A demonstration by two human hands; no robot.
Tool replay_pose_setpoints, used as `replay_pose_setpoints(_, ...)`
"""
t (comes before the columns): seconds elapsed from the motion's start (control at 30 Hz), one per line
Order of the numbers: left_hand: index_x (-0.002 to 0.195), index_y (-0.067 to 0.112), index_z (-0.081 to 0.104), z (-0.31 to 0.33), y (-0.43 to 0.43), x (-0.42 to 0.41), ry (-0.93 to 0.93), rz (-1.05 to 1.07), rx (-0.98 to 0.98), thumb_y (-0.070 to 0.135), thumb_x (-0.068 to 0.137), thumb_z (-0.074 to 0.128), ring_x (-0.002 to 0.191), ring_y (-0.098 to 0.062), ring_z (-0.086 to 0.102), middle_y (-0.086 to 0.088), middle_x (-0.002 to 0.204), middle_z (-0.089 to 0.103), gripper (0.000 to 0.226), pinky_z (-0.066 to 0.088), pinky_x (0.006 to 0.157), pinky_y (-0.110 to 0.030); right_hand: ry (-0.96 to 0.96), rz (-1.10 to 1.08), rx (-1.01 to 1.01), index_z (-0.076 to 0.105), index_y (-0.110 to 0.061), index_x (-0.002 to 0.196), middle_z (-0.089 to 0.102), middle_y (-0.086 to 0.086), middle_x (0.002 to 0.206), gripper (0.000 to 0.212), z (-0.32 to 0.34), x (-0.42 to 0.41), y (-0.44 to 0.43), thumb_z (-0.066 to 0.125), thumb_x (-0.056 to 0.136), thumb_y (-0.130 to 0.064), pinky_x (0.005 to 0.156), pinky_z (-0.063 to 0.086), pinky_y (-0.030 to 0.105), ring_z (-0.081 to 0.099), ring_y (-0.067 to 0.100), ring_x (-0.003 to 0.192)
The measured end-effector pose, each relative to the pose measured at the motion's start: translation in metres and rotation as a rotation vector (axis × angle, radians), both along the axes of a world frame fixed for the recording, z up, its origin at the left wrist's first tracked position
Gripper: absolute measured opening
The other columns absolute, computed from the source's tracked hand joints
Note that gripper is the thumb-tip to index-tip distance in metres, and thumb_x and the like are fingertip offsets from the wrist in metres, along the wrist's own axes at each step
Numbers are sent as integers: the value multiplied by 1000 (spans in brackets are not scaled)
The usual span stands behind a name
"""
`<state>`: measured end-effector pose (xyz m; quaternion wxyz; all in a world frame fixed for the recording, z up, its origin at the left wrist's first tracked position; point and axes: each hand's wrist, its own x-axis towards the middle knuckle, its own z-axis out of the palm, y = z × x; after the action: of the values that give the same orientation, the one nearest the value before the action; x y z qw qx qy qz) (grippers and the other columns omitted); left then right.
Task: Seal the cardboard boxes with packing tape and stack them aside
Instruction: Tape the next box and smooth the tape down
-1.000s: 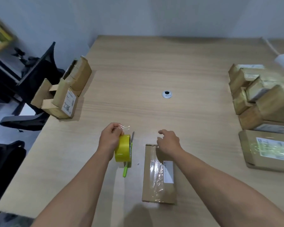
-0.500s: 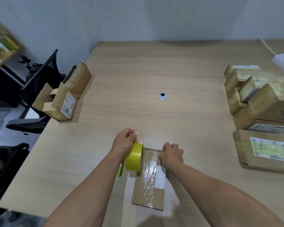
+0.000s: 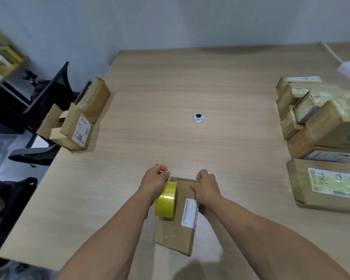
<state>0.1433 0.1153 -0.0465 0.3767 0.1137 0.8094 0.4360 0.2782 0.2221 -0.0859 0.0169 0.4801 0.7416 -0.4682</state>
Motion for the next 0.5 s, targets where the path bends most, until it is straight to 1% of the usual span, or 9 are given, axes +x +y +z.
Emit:
replay_pose_setpoints(0.07, 78, 16, 65, 8, 6, -4, 24, 1, 26, 16, 95, 63, 66, -19, 56, 0, 67, 65, 16, 45, 73, -35, 120, -36, -3, 46, -17, 101, 38, 4, 112, 15, 14, -5, 7, 60, 96, -12, 55, 35, 14, 44, 12, 73)
replay_pose_setpoints(0.13, 71, 15, 63, 23, 14, -11, 69, -1, 69, 16, 94, 64, 68, -19, 55, 0, 66, 63, 23, 44, 74, -34, 230, -43, 43, 49, -18, 100, 39, 3, 110, 15, 32, -11, 16, 60, 94, -10, 57, 37, 8, 44, 8, 71)
replay_pose_setpoints(0.2, 64, 15, 62, 42, 22, -19, 96, -9, 117, 16, 94, 63, 68, -18, 56, 1, 64, 63, 30, 44, 75, -33, 336, -41, 77, 50, -20, 97, 43, 1, 109, 17, 53, -17, 25, 62, 91, -9, 61, 37, 5, 46, 6, 73)
replay_pose_setpoints(0.3, 55, 19, 61, 65, 32, -27, 134, -53, 180, 18, 93, 62, 67, -18, 55, 0, 63, 62, 37, 44, 74, -34, 461, -39, 91, 49, -28, 87, 56, 0, 109, 25, 82, -25, 34, 64, 87, -9, 64, 38, 8, 53, 13, 84)
replay_pose_setpoints(0.37, 53, 19, 59, 77, 36, -29, 154, -73, 213, 20, 93, 62, 64, -18, 53, 1, 62, 61, 41, 42, 71, -34, 546, -33, 92, 47, -29, 80, 64, 2, 106, 30, 96, -29, 34, 65, 83, -5, 72, 44, 20, 56, 17, 87)
replay_pose_setpoints(0.4, 52, 19, 58, 82, 38, -28, 158, -78, 222, 20, 94, 63, 62, -17, 51, 1, 60, 60, 42, 41, 68, -33, 577, -18, 111, 46, -29, 78, 65, 3, 103, 33, 101, -30, 33, 65, 81, -3, 74, 44, 24, 55, 17, 85)
replay_pose_setpoints(0.43, 52, 19, 57, 85, 39, -27, 160, -81, 224, 19, 94, 63, 60, -16, 49, 2, 58, 58, 43, 39, 66, -32, 594, 2, 141, 45, -28, 76, 64, 5, 101, 34, 103, -30, 31, 64, 78, 0, 73, 43, 25, 53, 14, 82)
replay_pose_setpoints(0.5, 52, 18, 57, 89, 40, -24, 161, -81, 214, 19, 93, 65, 60, -17, 49, -1, 59, 58, 42, 39, 66, -32, 600, 43, 193, 46, -27, 80, 58, 2, 97, 34, 103, -29, 29, 62, 76, 3, 68, 37, 21, 48, 5, 78)
